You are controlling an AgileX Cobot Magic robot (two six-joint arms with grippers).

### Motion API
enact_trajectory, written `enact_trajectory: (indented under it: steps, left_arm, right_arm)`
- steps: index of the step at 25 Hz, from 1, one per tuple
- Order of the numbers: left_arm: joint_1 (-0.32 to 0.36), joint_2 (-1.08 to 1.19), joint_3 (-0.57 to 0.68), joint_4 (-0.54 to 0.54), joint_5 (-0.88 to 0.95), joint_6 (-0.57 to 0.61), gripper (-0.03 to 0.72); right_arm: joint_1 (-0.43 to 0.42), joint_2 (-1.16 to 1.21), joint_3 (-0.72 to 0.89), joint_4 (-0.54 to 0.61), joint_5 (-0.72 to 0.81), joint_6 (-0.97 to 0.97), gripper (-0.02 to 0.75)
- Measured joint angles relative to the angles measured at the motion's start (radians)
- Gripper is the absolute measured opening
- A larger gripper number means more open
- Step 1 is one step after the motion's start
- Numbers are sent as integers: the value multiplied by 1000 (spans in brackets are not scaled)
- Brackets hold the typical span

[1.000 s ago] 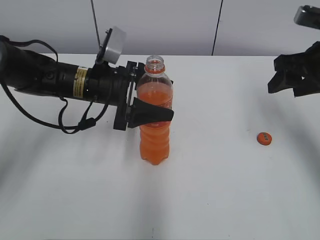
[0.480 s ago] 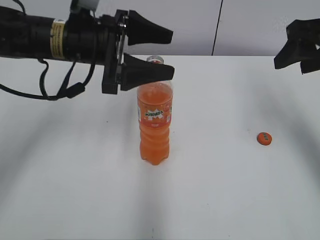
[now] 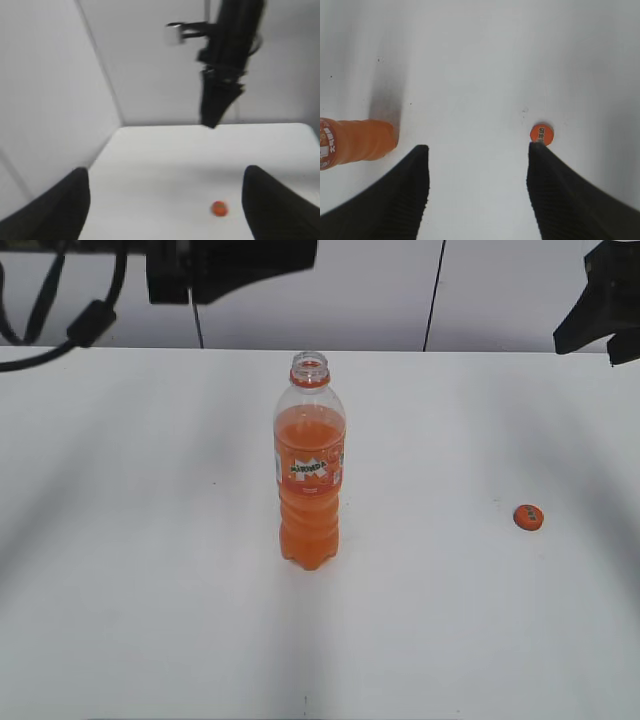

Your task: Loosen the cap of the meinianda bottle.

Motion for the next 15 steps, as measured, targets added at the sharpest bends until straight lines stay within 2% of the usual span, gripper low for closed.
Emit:
enact_trajectory:
  steps: [4, 10, 13, 15]
  left_arm:
    - [29, -93, 0, 55, 330, -113, 564]
    - [36, -129, 8, 217, 842, -292, 564]
    - [37, -113, 36, 206, 1080, -324, 564]
    - [40, -96, 57, 137, 1199, -328, 564]
  right_arm:
    - [0, -1, -22, 15, 51, 10, 463]
    - [0, -3, -50, 36, 115, 24, 463]
    - [0, -10, -50, 41, 131, 27, 463]
    - [0, -15, -50, 46, 144, 27, 463]
